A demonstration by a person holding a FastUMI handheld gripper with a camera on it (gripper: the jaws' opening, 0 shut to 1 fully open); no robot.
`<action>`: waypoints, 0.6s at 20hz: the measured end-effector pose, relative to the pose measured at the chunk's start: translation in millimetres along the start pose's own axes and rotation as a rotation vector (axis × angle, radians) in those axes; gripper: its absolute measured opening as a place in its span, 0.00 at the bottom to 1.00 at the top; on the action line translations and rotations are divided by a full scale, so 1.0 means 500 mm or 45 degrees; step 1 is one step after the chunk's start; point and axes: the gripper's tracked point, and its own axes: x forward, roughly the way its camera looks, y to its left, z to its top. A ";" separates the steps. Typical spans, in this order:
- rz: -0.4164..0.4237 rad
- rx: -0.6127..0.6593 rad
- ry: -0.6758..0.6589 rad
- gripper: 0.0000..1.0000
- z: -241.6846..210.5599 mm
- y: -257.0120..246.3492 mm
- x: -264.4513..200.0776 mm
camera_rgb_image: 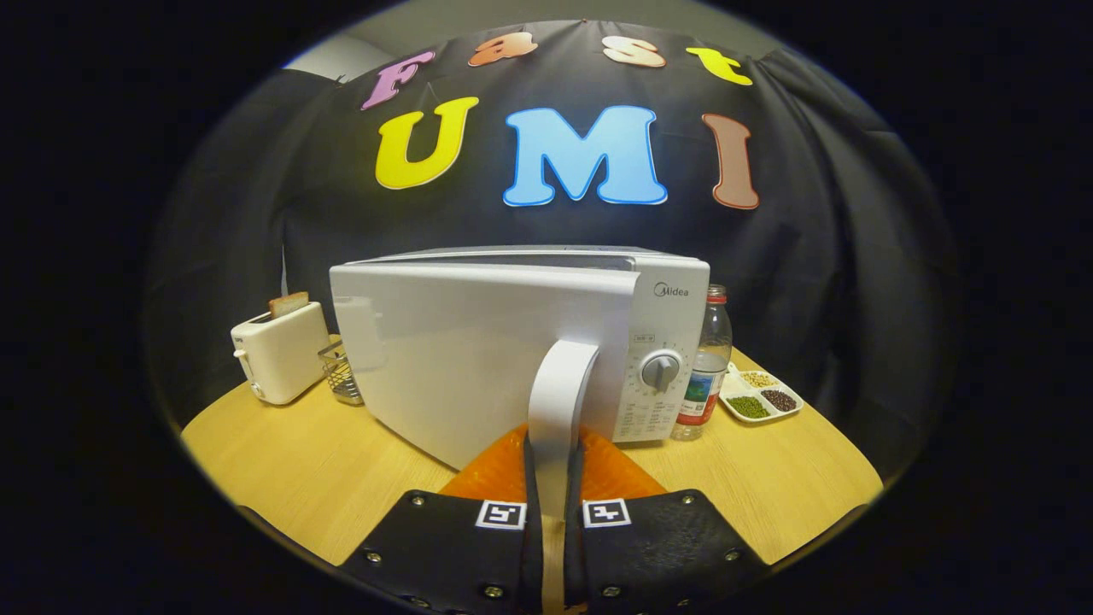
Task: Open the microwave, put the food inside, and close the microwave door.
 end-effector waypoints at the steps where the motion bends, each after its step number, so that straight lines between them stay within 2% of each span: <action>1: 0.005 0.005 0.008 0.10 -0.004 0.012 -0.015; 12: -0.019 0.002 0.065 0.15 -0.040 0.121 -0.119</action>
